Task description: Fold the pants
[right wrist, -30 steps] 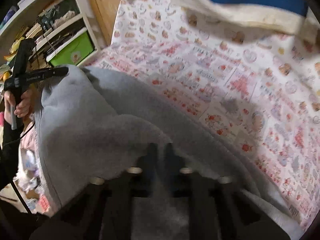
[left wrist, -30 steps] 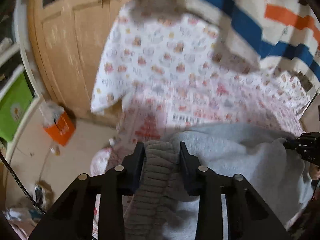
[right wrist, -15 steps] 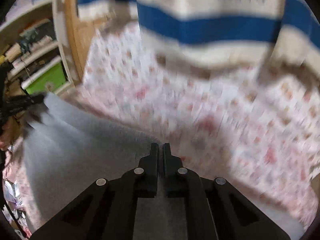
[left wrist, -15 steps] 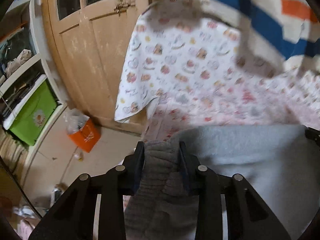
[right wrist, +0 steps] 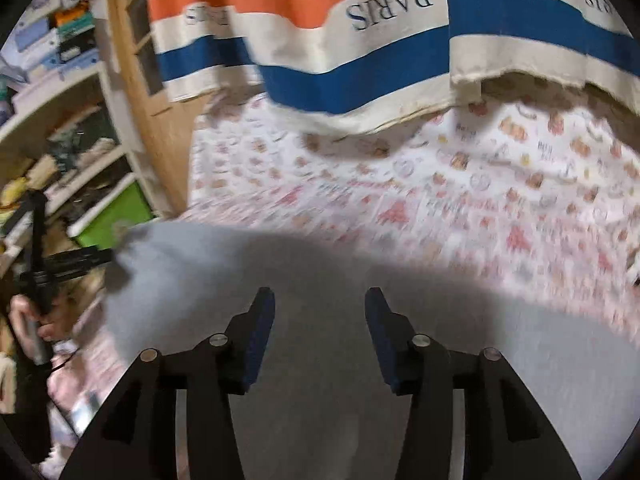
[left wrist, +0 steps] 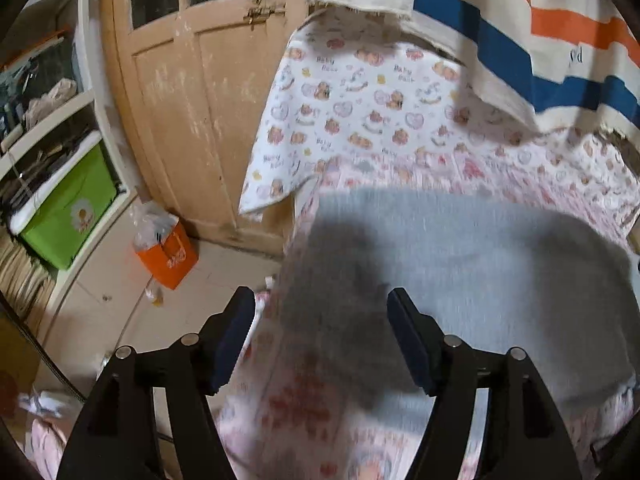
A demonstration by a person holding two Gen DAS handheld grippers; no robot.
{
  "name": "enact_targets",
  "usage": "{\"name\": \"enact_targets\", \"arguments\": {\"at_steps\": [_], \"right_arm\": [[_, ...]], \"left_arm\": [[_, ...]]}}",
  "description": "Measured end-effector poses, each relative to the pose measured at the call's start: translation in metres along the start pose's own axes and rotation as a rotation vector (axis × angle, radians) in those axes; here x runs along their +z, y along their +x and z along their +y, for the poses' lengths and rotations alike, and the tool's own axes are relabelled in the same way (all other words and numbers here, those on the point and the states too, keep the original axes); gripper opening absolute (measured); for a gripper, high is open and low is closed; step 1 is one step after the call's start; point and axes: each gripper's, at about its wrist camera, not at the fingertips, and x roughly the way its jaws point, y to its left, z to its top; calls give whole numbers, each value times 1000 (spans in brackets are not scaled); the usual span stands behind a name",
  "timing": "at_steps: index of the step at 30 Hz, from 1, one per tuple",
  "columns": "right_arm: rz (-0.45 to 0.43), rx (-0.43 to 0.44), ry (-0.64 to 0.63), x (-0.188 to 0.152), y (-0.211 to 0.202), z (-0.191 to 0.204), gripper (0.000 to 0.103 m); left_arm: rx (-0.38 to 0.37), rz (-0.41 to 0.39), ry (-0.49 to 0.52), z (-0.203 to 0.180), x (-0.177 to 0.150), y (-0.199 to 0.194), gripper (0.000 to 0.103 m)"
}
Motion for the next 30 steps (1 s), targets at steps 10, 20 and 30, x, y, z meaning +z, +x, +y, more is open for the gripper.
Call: {"name": "enact_targets", "arguments": {"at_steps": [10,20,30], "right_arm": [[110,113,-16,-81,17,47,49],[64,-65,-186,-90,7,81,6],[64,30,-85,-101,9,78,6]], "left_arm": [[-156,34,-169,17,-12,21,27],[-78,-72,-149,8,-1,-24,17],[53,-4,-117,6,-12,5,19]]}}
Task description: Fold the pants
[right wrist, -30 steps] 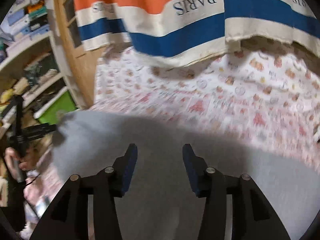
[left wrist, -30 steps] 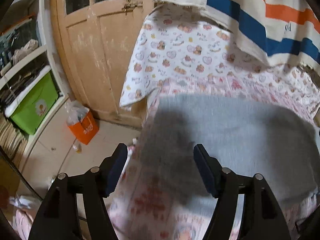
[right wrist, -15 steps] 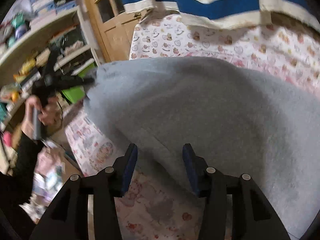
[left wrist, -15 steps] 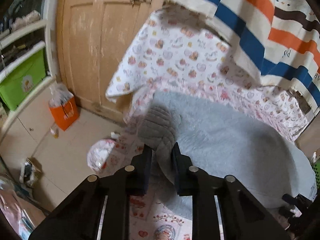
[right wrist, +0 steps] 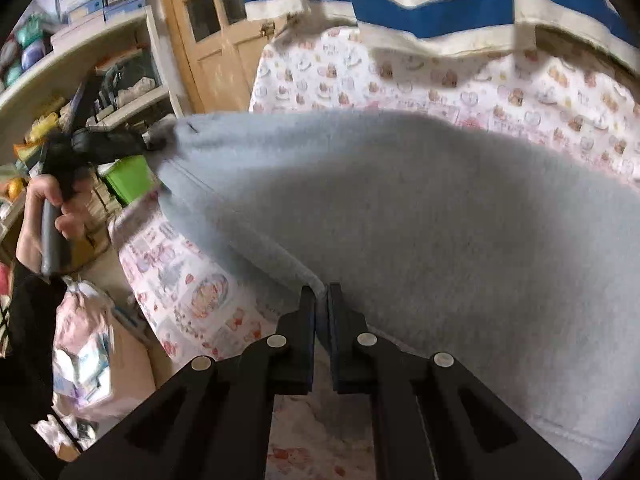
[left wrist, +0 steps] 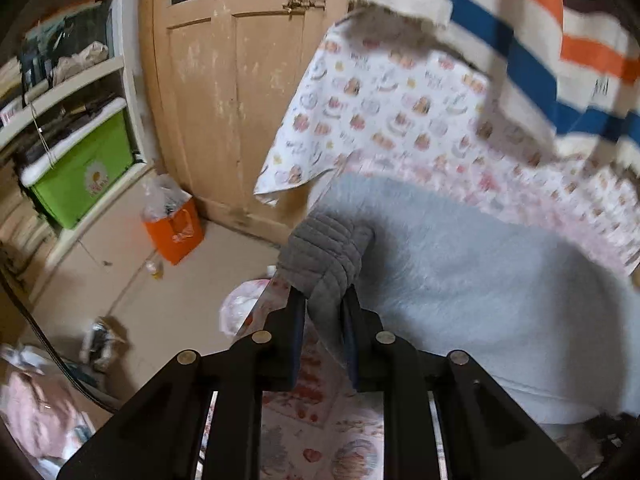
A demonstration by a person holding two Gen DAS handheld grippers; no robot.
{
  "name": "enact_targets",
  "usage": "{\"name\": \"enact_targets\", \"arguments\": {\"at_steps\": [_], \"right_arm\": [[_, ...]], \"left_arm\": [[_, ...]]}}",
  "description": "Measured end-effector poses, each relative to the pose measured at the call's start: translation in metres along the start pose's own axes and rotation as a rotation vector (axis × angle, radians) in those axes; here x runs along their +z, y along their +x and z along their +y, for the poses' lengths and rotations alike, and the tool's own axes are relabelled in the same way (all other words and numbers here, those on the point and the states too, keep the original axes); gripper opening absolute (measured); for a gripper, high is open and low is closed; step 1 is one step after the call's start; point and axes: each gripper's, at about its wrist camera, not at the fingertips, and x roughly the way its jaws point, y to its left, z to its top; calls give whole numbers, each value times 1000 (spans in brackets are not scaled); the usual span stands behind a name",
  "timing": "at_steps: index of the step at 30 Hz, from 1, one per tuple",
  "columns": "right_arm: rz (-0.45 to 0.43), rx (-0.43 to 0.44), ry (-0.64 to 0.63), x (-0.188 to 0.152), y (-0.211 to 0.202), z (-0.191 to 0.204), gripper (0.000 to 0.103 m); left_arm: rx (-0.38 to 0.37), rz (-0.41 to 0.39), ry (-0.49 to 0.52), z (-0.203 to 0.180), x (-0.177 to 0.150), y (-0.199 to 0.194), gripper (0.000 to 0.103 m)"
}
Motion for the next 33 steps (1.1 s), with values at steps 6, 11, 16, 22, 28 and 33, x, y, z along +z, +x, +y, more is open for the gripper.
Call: {"name": "enact_targets", "arguments": {"at_steps": [6,11,16,22,28,33], "right_arm": [[-12,74,95,-4,-12,-19,15],[-156,-119,146,-13,-67,-49,56],[-236,-362,288,-27,-122,-118,56],[-326,-654,476,-36,-200,-203,56],[-272,-766,625,-25,-221,-279,56],[-149,-781,592,3,-206,-329,47]], "left_arm": [[101,-42,78,-19,-11,-13,28],[130,-149,109,-42,-25,-73,59],[-10,-232,157,-85,-26,-99,61],[-161,-283,214,-158,-25,-90,74],[-233,-269,313,-223,-30,-81,74],[-251,-238,329,-245,-29,-76,74]]}}
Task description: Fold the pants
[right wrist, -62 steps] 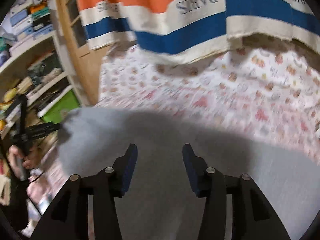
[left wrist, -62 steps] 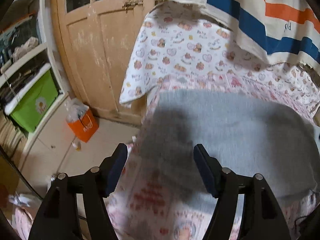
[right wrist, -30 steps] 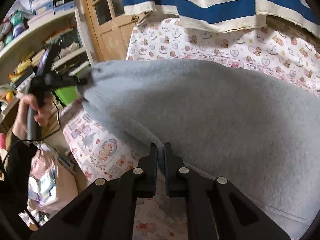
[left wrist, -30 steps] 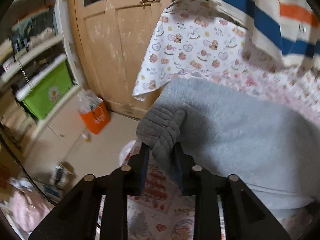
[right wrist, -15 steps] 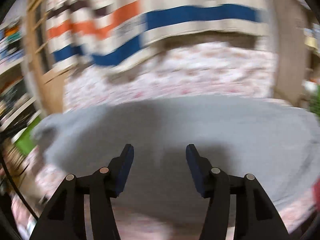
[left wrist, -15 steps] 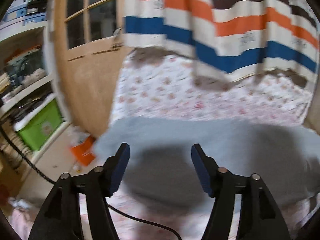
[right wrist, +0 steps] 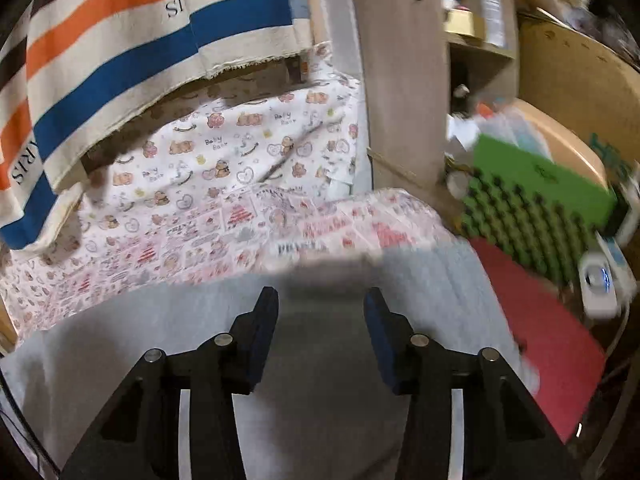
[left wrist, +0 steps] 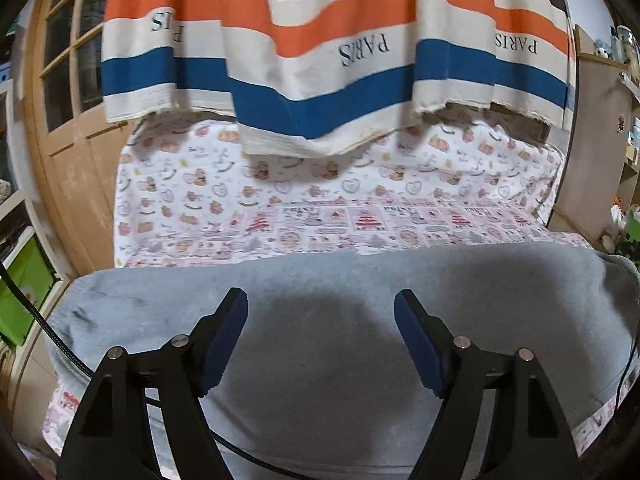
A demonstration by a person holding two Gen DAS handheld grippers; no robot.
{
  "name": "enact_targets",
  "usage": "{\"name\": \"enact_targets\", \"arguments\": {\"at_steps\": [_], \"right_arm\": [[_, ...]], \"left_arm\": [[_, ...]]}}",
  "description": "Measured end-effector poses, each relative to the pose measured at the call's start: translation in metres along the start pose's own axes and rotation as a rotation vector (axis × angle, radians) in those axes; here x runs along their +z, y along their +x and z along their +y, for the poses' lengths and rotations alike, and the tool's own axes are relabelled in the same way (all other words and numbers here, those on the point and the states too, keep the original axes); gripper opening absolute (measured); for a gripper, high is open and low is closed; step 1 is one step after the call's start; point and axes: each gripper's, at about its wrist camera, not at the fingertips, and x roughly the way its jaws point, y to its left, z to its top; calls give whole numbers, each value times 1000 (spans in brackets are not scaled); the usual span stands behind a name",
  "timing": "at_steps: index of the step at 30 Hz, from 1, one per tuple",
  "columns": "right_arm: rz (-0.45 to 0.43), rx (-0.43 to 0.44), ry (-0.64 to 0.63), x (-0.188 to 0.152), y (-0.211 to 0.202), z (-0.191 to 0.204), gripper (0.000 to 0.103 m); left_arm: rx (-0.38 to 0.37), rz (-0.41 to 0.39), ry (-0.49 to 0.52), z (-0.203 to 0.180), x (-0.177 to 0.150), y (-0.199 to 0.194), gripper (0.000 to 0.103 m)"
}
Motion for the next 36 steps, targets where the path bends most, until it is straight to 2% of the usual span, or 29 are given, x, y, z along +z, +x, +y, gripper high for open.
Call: {"name": "enact_targets", "arguments": {"at_steps": [2,4,7,9,10,11,13,15,16,17,19,22,23,25,28,31,33,35,36], "right_arm": [[43,18,-160,13,21,11,56],[129,58,-246,16,43,17,57],[264,120,-305,6,74,20,57],[258,116,-345,-4,81,26,45],[248,123,-362,-8,82,31,15],[243,128,-360,-10,84,34,6],[150,89,-316,-3,75,37,5],[58,83,-285,8,59,37,5],[24,111,-263,14,50,37,5],[17,127,-260,17,48,36,4],[46,127,-235,20,59,33,4],[207,124,-195,5,104,28,4],[233,132,-174,1,112,25,4],[198,146,-160,2,105,21,5],[171,136,-138,0,94,18,15],[133,106,-124,-7,79,17,15],[104,86,-110,-9,70,14,21],[81,82,-94,-10,62,13,34],[76,89,-91,-9,60,13,37]], "left_arm": [[2,10,9,-4,0,4,76],[-4,26,17,-8,0,12,76],[-11,59,18,-14,-4,27,76],[-19,84,15,-18,-8,35,76],[-21,97,16,-20,-9,40,76],[-24,110,18,-22,-11,44,76],[-24,127,24,-26,-13,49,76],[-20,132,30,-28,-13,51,76],[-20,131,32,-28,-13,50,76],[-19,129,32,-28,-13,51,76],[-17,133,33,-29,-14,52,76],[-19,159,36,-32,-19,59,76],[-18,170,39,-33,-22,62,76],[-12,189,49,-34,-28,67,76],[-1,230,64,-37,-38,76,77],[-21,223,44,-34,-38,74,78],[-23,235,39,-33,-39,76,78],[-20,236,41,-34,-39,76,79],[-17,237,44,-34,-39,76,80]]}}
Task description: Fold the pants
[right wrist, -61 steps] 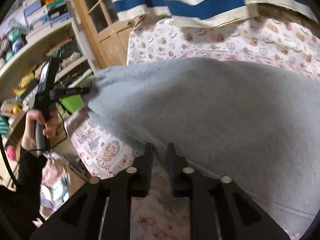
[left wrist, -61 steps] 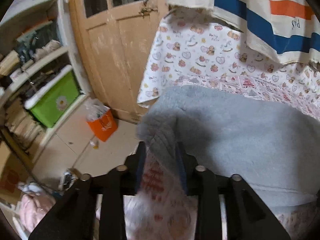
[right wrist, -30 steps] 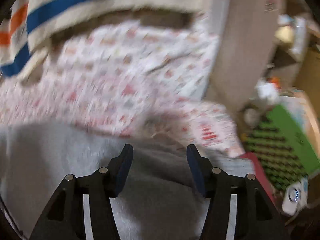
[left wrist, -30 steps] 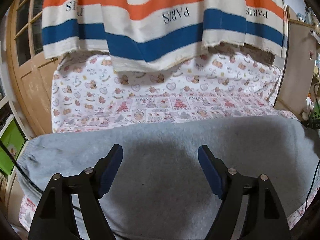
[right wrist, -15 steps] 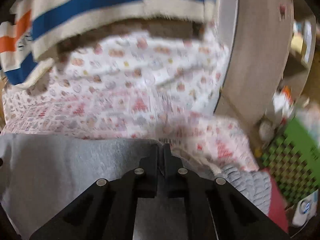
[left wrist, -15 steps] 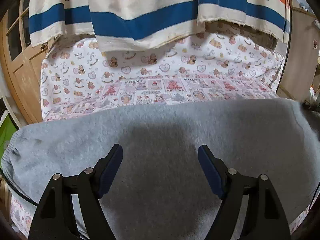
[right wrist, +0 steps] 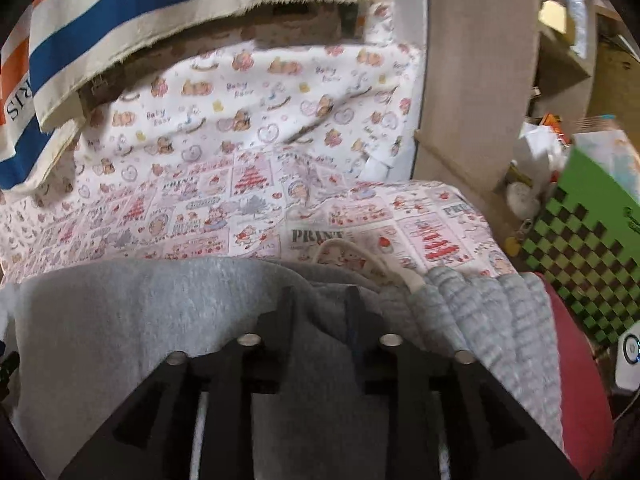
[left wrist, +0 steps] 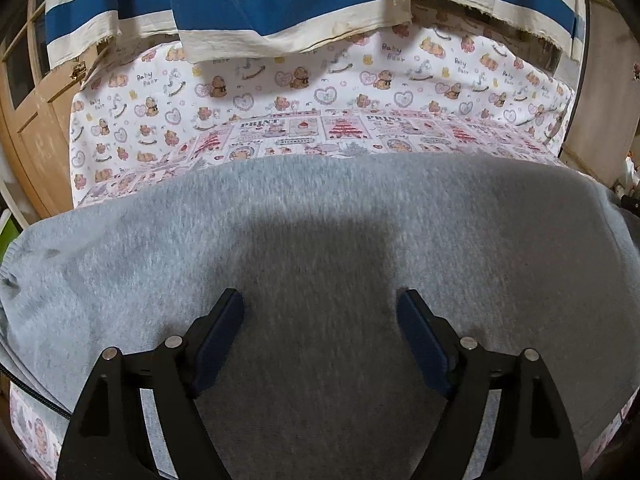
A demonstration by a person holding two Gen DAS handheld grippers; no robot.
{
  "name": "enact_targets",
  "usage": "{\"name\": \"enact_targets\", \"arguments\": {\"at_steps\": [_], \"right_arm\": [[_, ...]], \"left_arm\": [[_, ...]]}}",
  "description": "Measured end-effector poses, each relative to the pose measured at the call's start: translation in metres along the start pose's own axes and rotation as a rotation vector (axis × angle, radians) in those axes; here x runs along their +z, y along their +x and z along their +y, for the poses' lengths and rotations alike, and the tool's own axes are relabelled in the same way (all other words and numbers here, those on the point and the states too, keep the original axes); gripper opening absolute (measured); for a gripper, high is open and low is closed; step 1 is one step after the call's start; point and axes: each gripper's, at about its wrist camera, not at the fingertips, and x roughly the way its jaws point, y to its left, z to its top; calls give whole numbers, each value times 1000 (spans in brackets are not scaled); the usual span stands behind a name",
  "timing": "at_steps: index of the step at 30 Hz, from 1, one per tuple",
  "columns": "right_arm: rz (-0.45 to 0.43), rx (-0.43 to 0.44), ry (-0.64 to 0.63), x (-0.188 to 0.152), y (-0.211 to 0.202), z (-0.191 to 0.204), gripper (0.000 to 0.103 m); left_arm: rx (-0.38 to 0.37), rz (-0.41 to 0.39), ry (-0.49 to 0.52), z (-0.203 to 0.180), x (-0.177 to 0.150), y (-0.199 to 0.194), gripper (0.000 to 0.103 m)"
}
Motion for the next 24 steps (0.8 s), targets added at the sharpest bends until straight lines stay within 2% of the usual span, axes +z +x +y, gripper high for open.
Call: {"name": "enact_targets", "arguments": {"at_steps": [3,4,5,7,8,12,15,18,21,24], "right_arm": [[-14,12,-3,-3,-8,3,51],[-23,10,-4,-5,-12,4,58],[-36,-4,-3,-7,-17,4,69],[-72,-23,-8,-11,-26,5,84],[-87,-19,-7,-13,-30,4,87],[-136,34,72,-28,-51,-14,87],[-197,131,129,-50,-66,-39,87],[-168,133,150,-69,-77,-57,87],[-175,192,165,-88,-97,-68,87],[-192,180,186,-107,-114,-71,87]], "left_arm": [[10,0,1,0,0,-1,83],[12,1,-2,1,0,-1,85],[13,2,-5,1,0,0,87],[14,4,-9,2,0,1,89],[13,3,-7,2,0,1,89],[8,-21,16,-1,-1,-3,90],[-12,-94,45,-6,-3,-17,91],[37,-230,110,-16,-8,-39,100],[152,-373,197,-31,-15,-61,102],[153,-452,238,-39,-19,-76,102]]}}
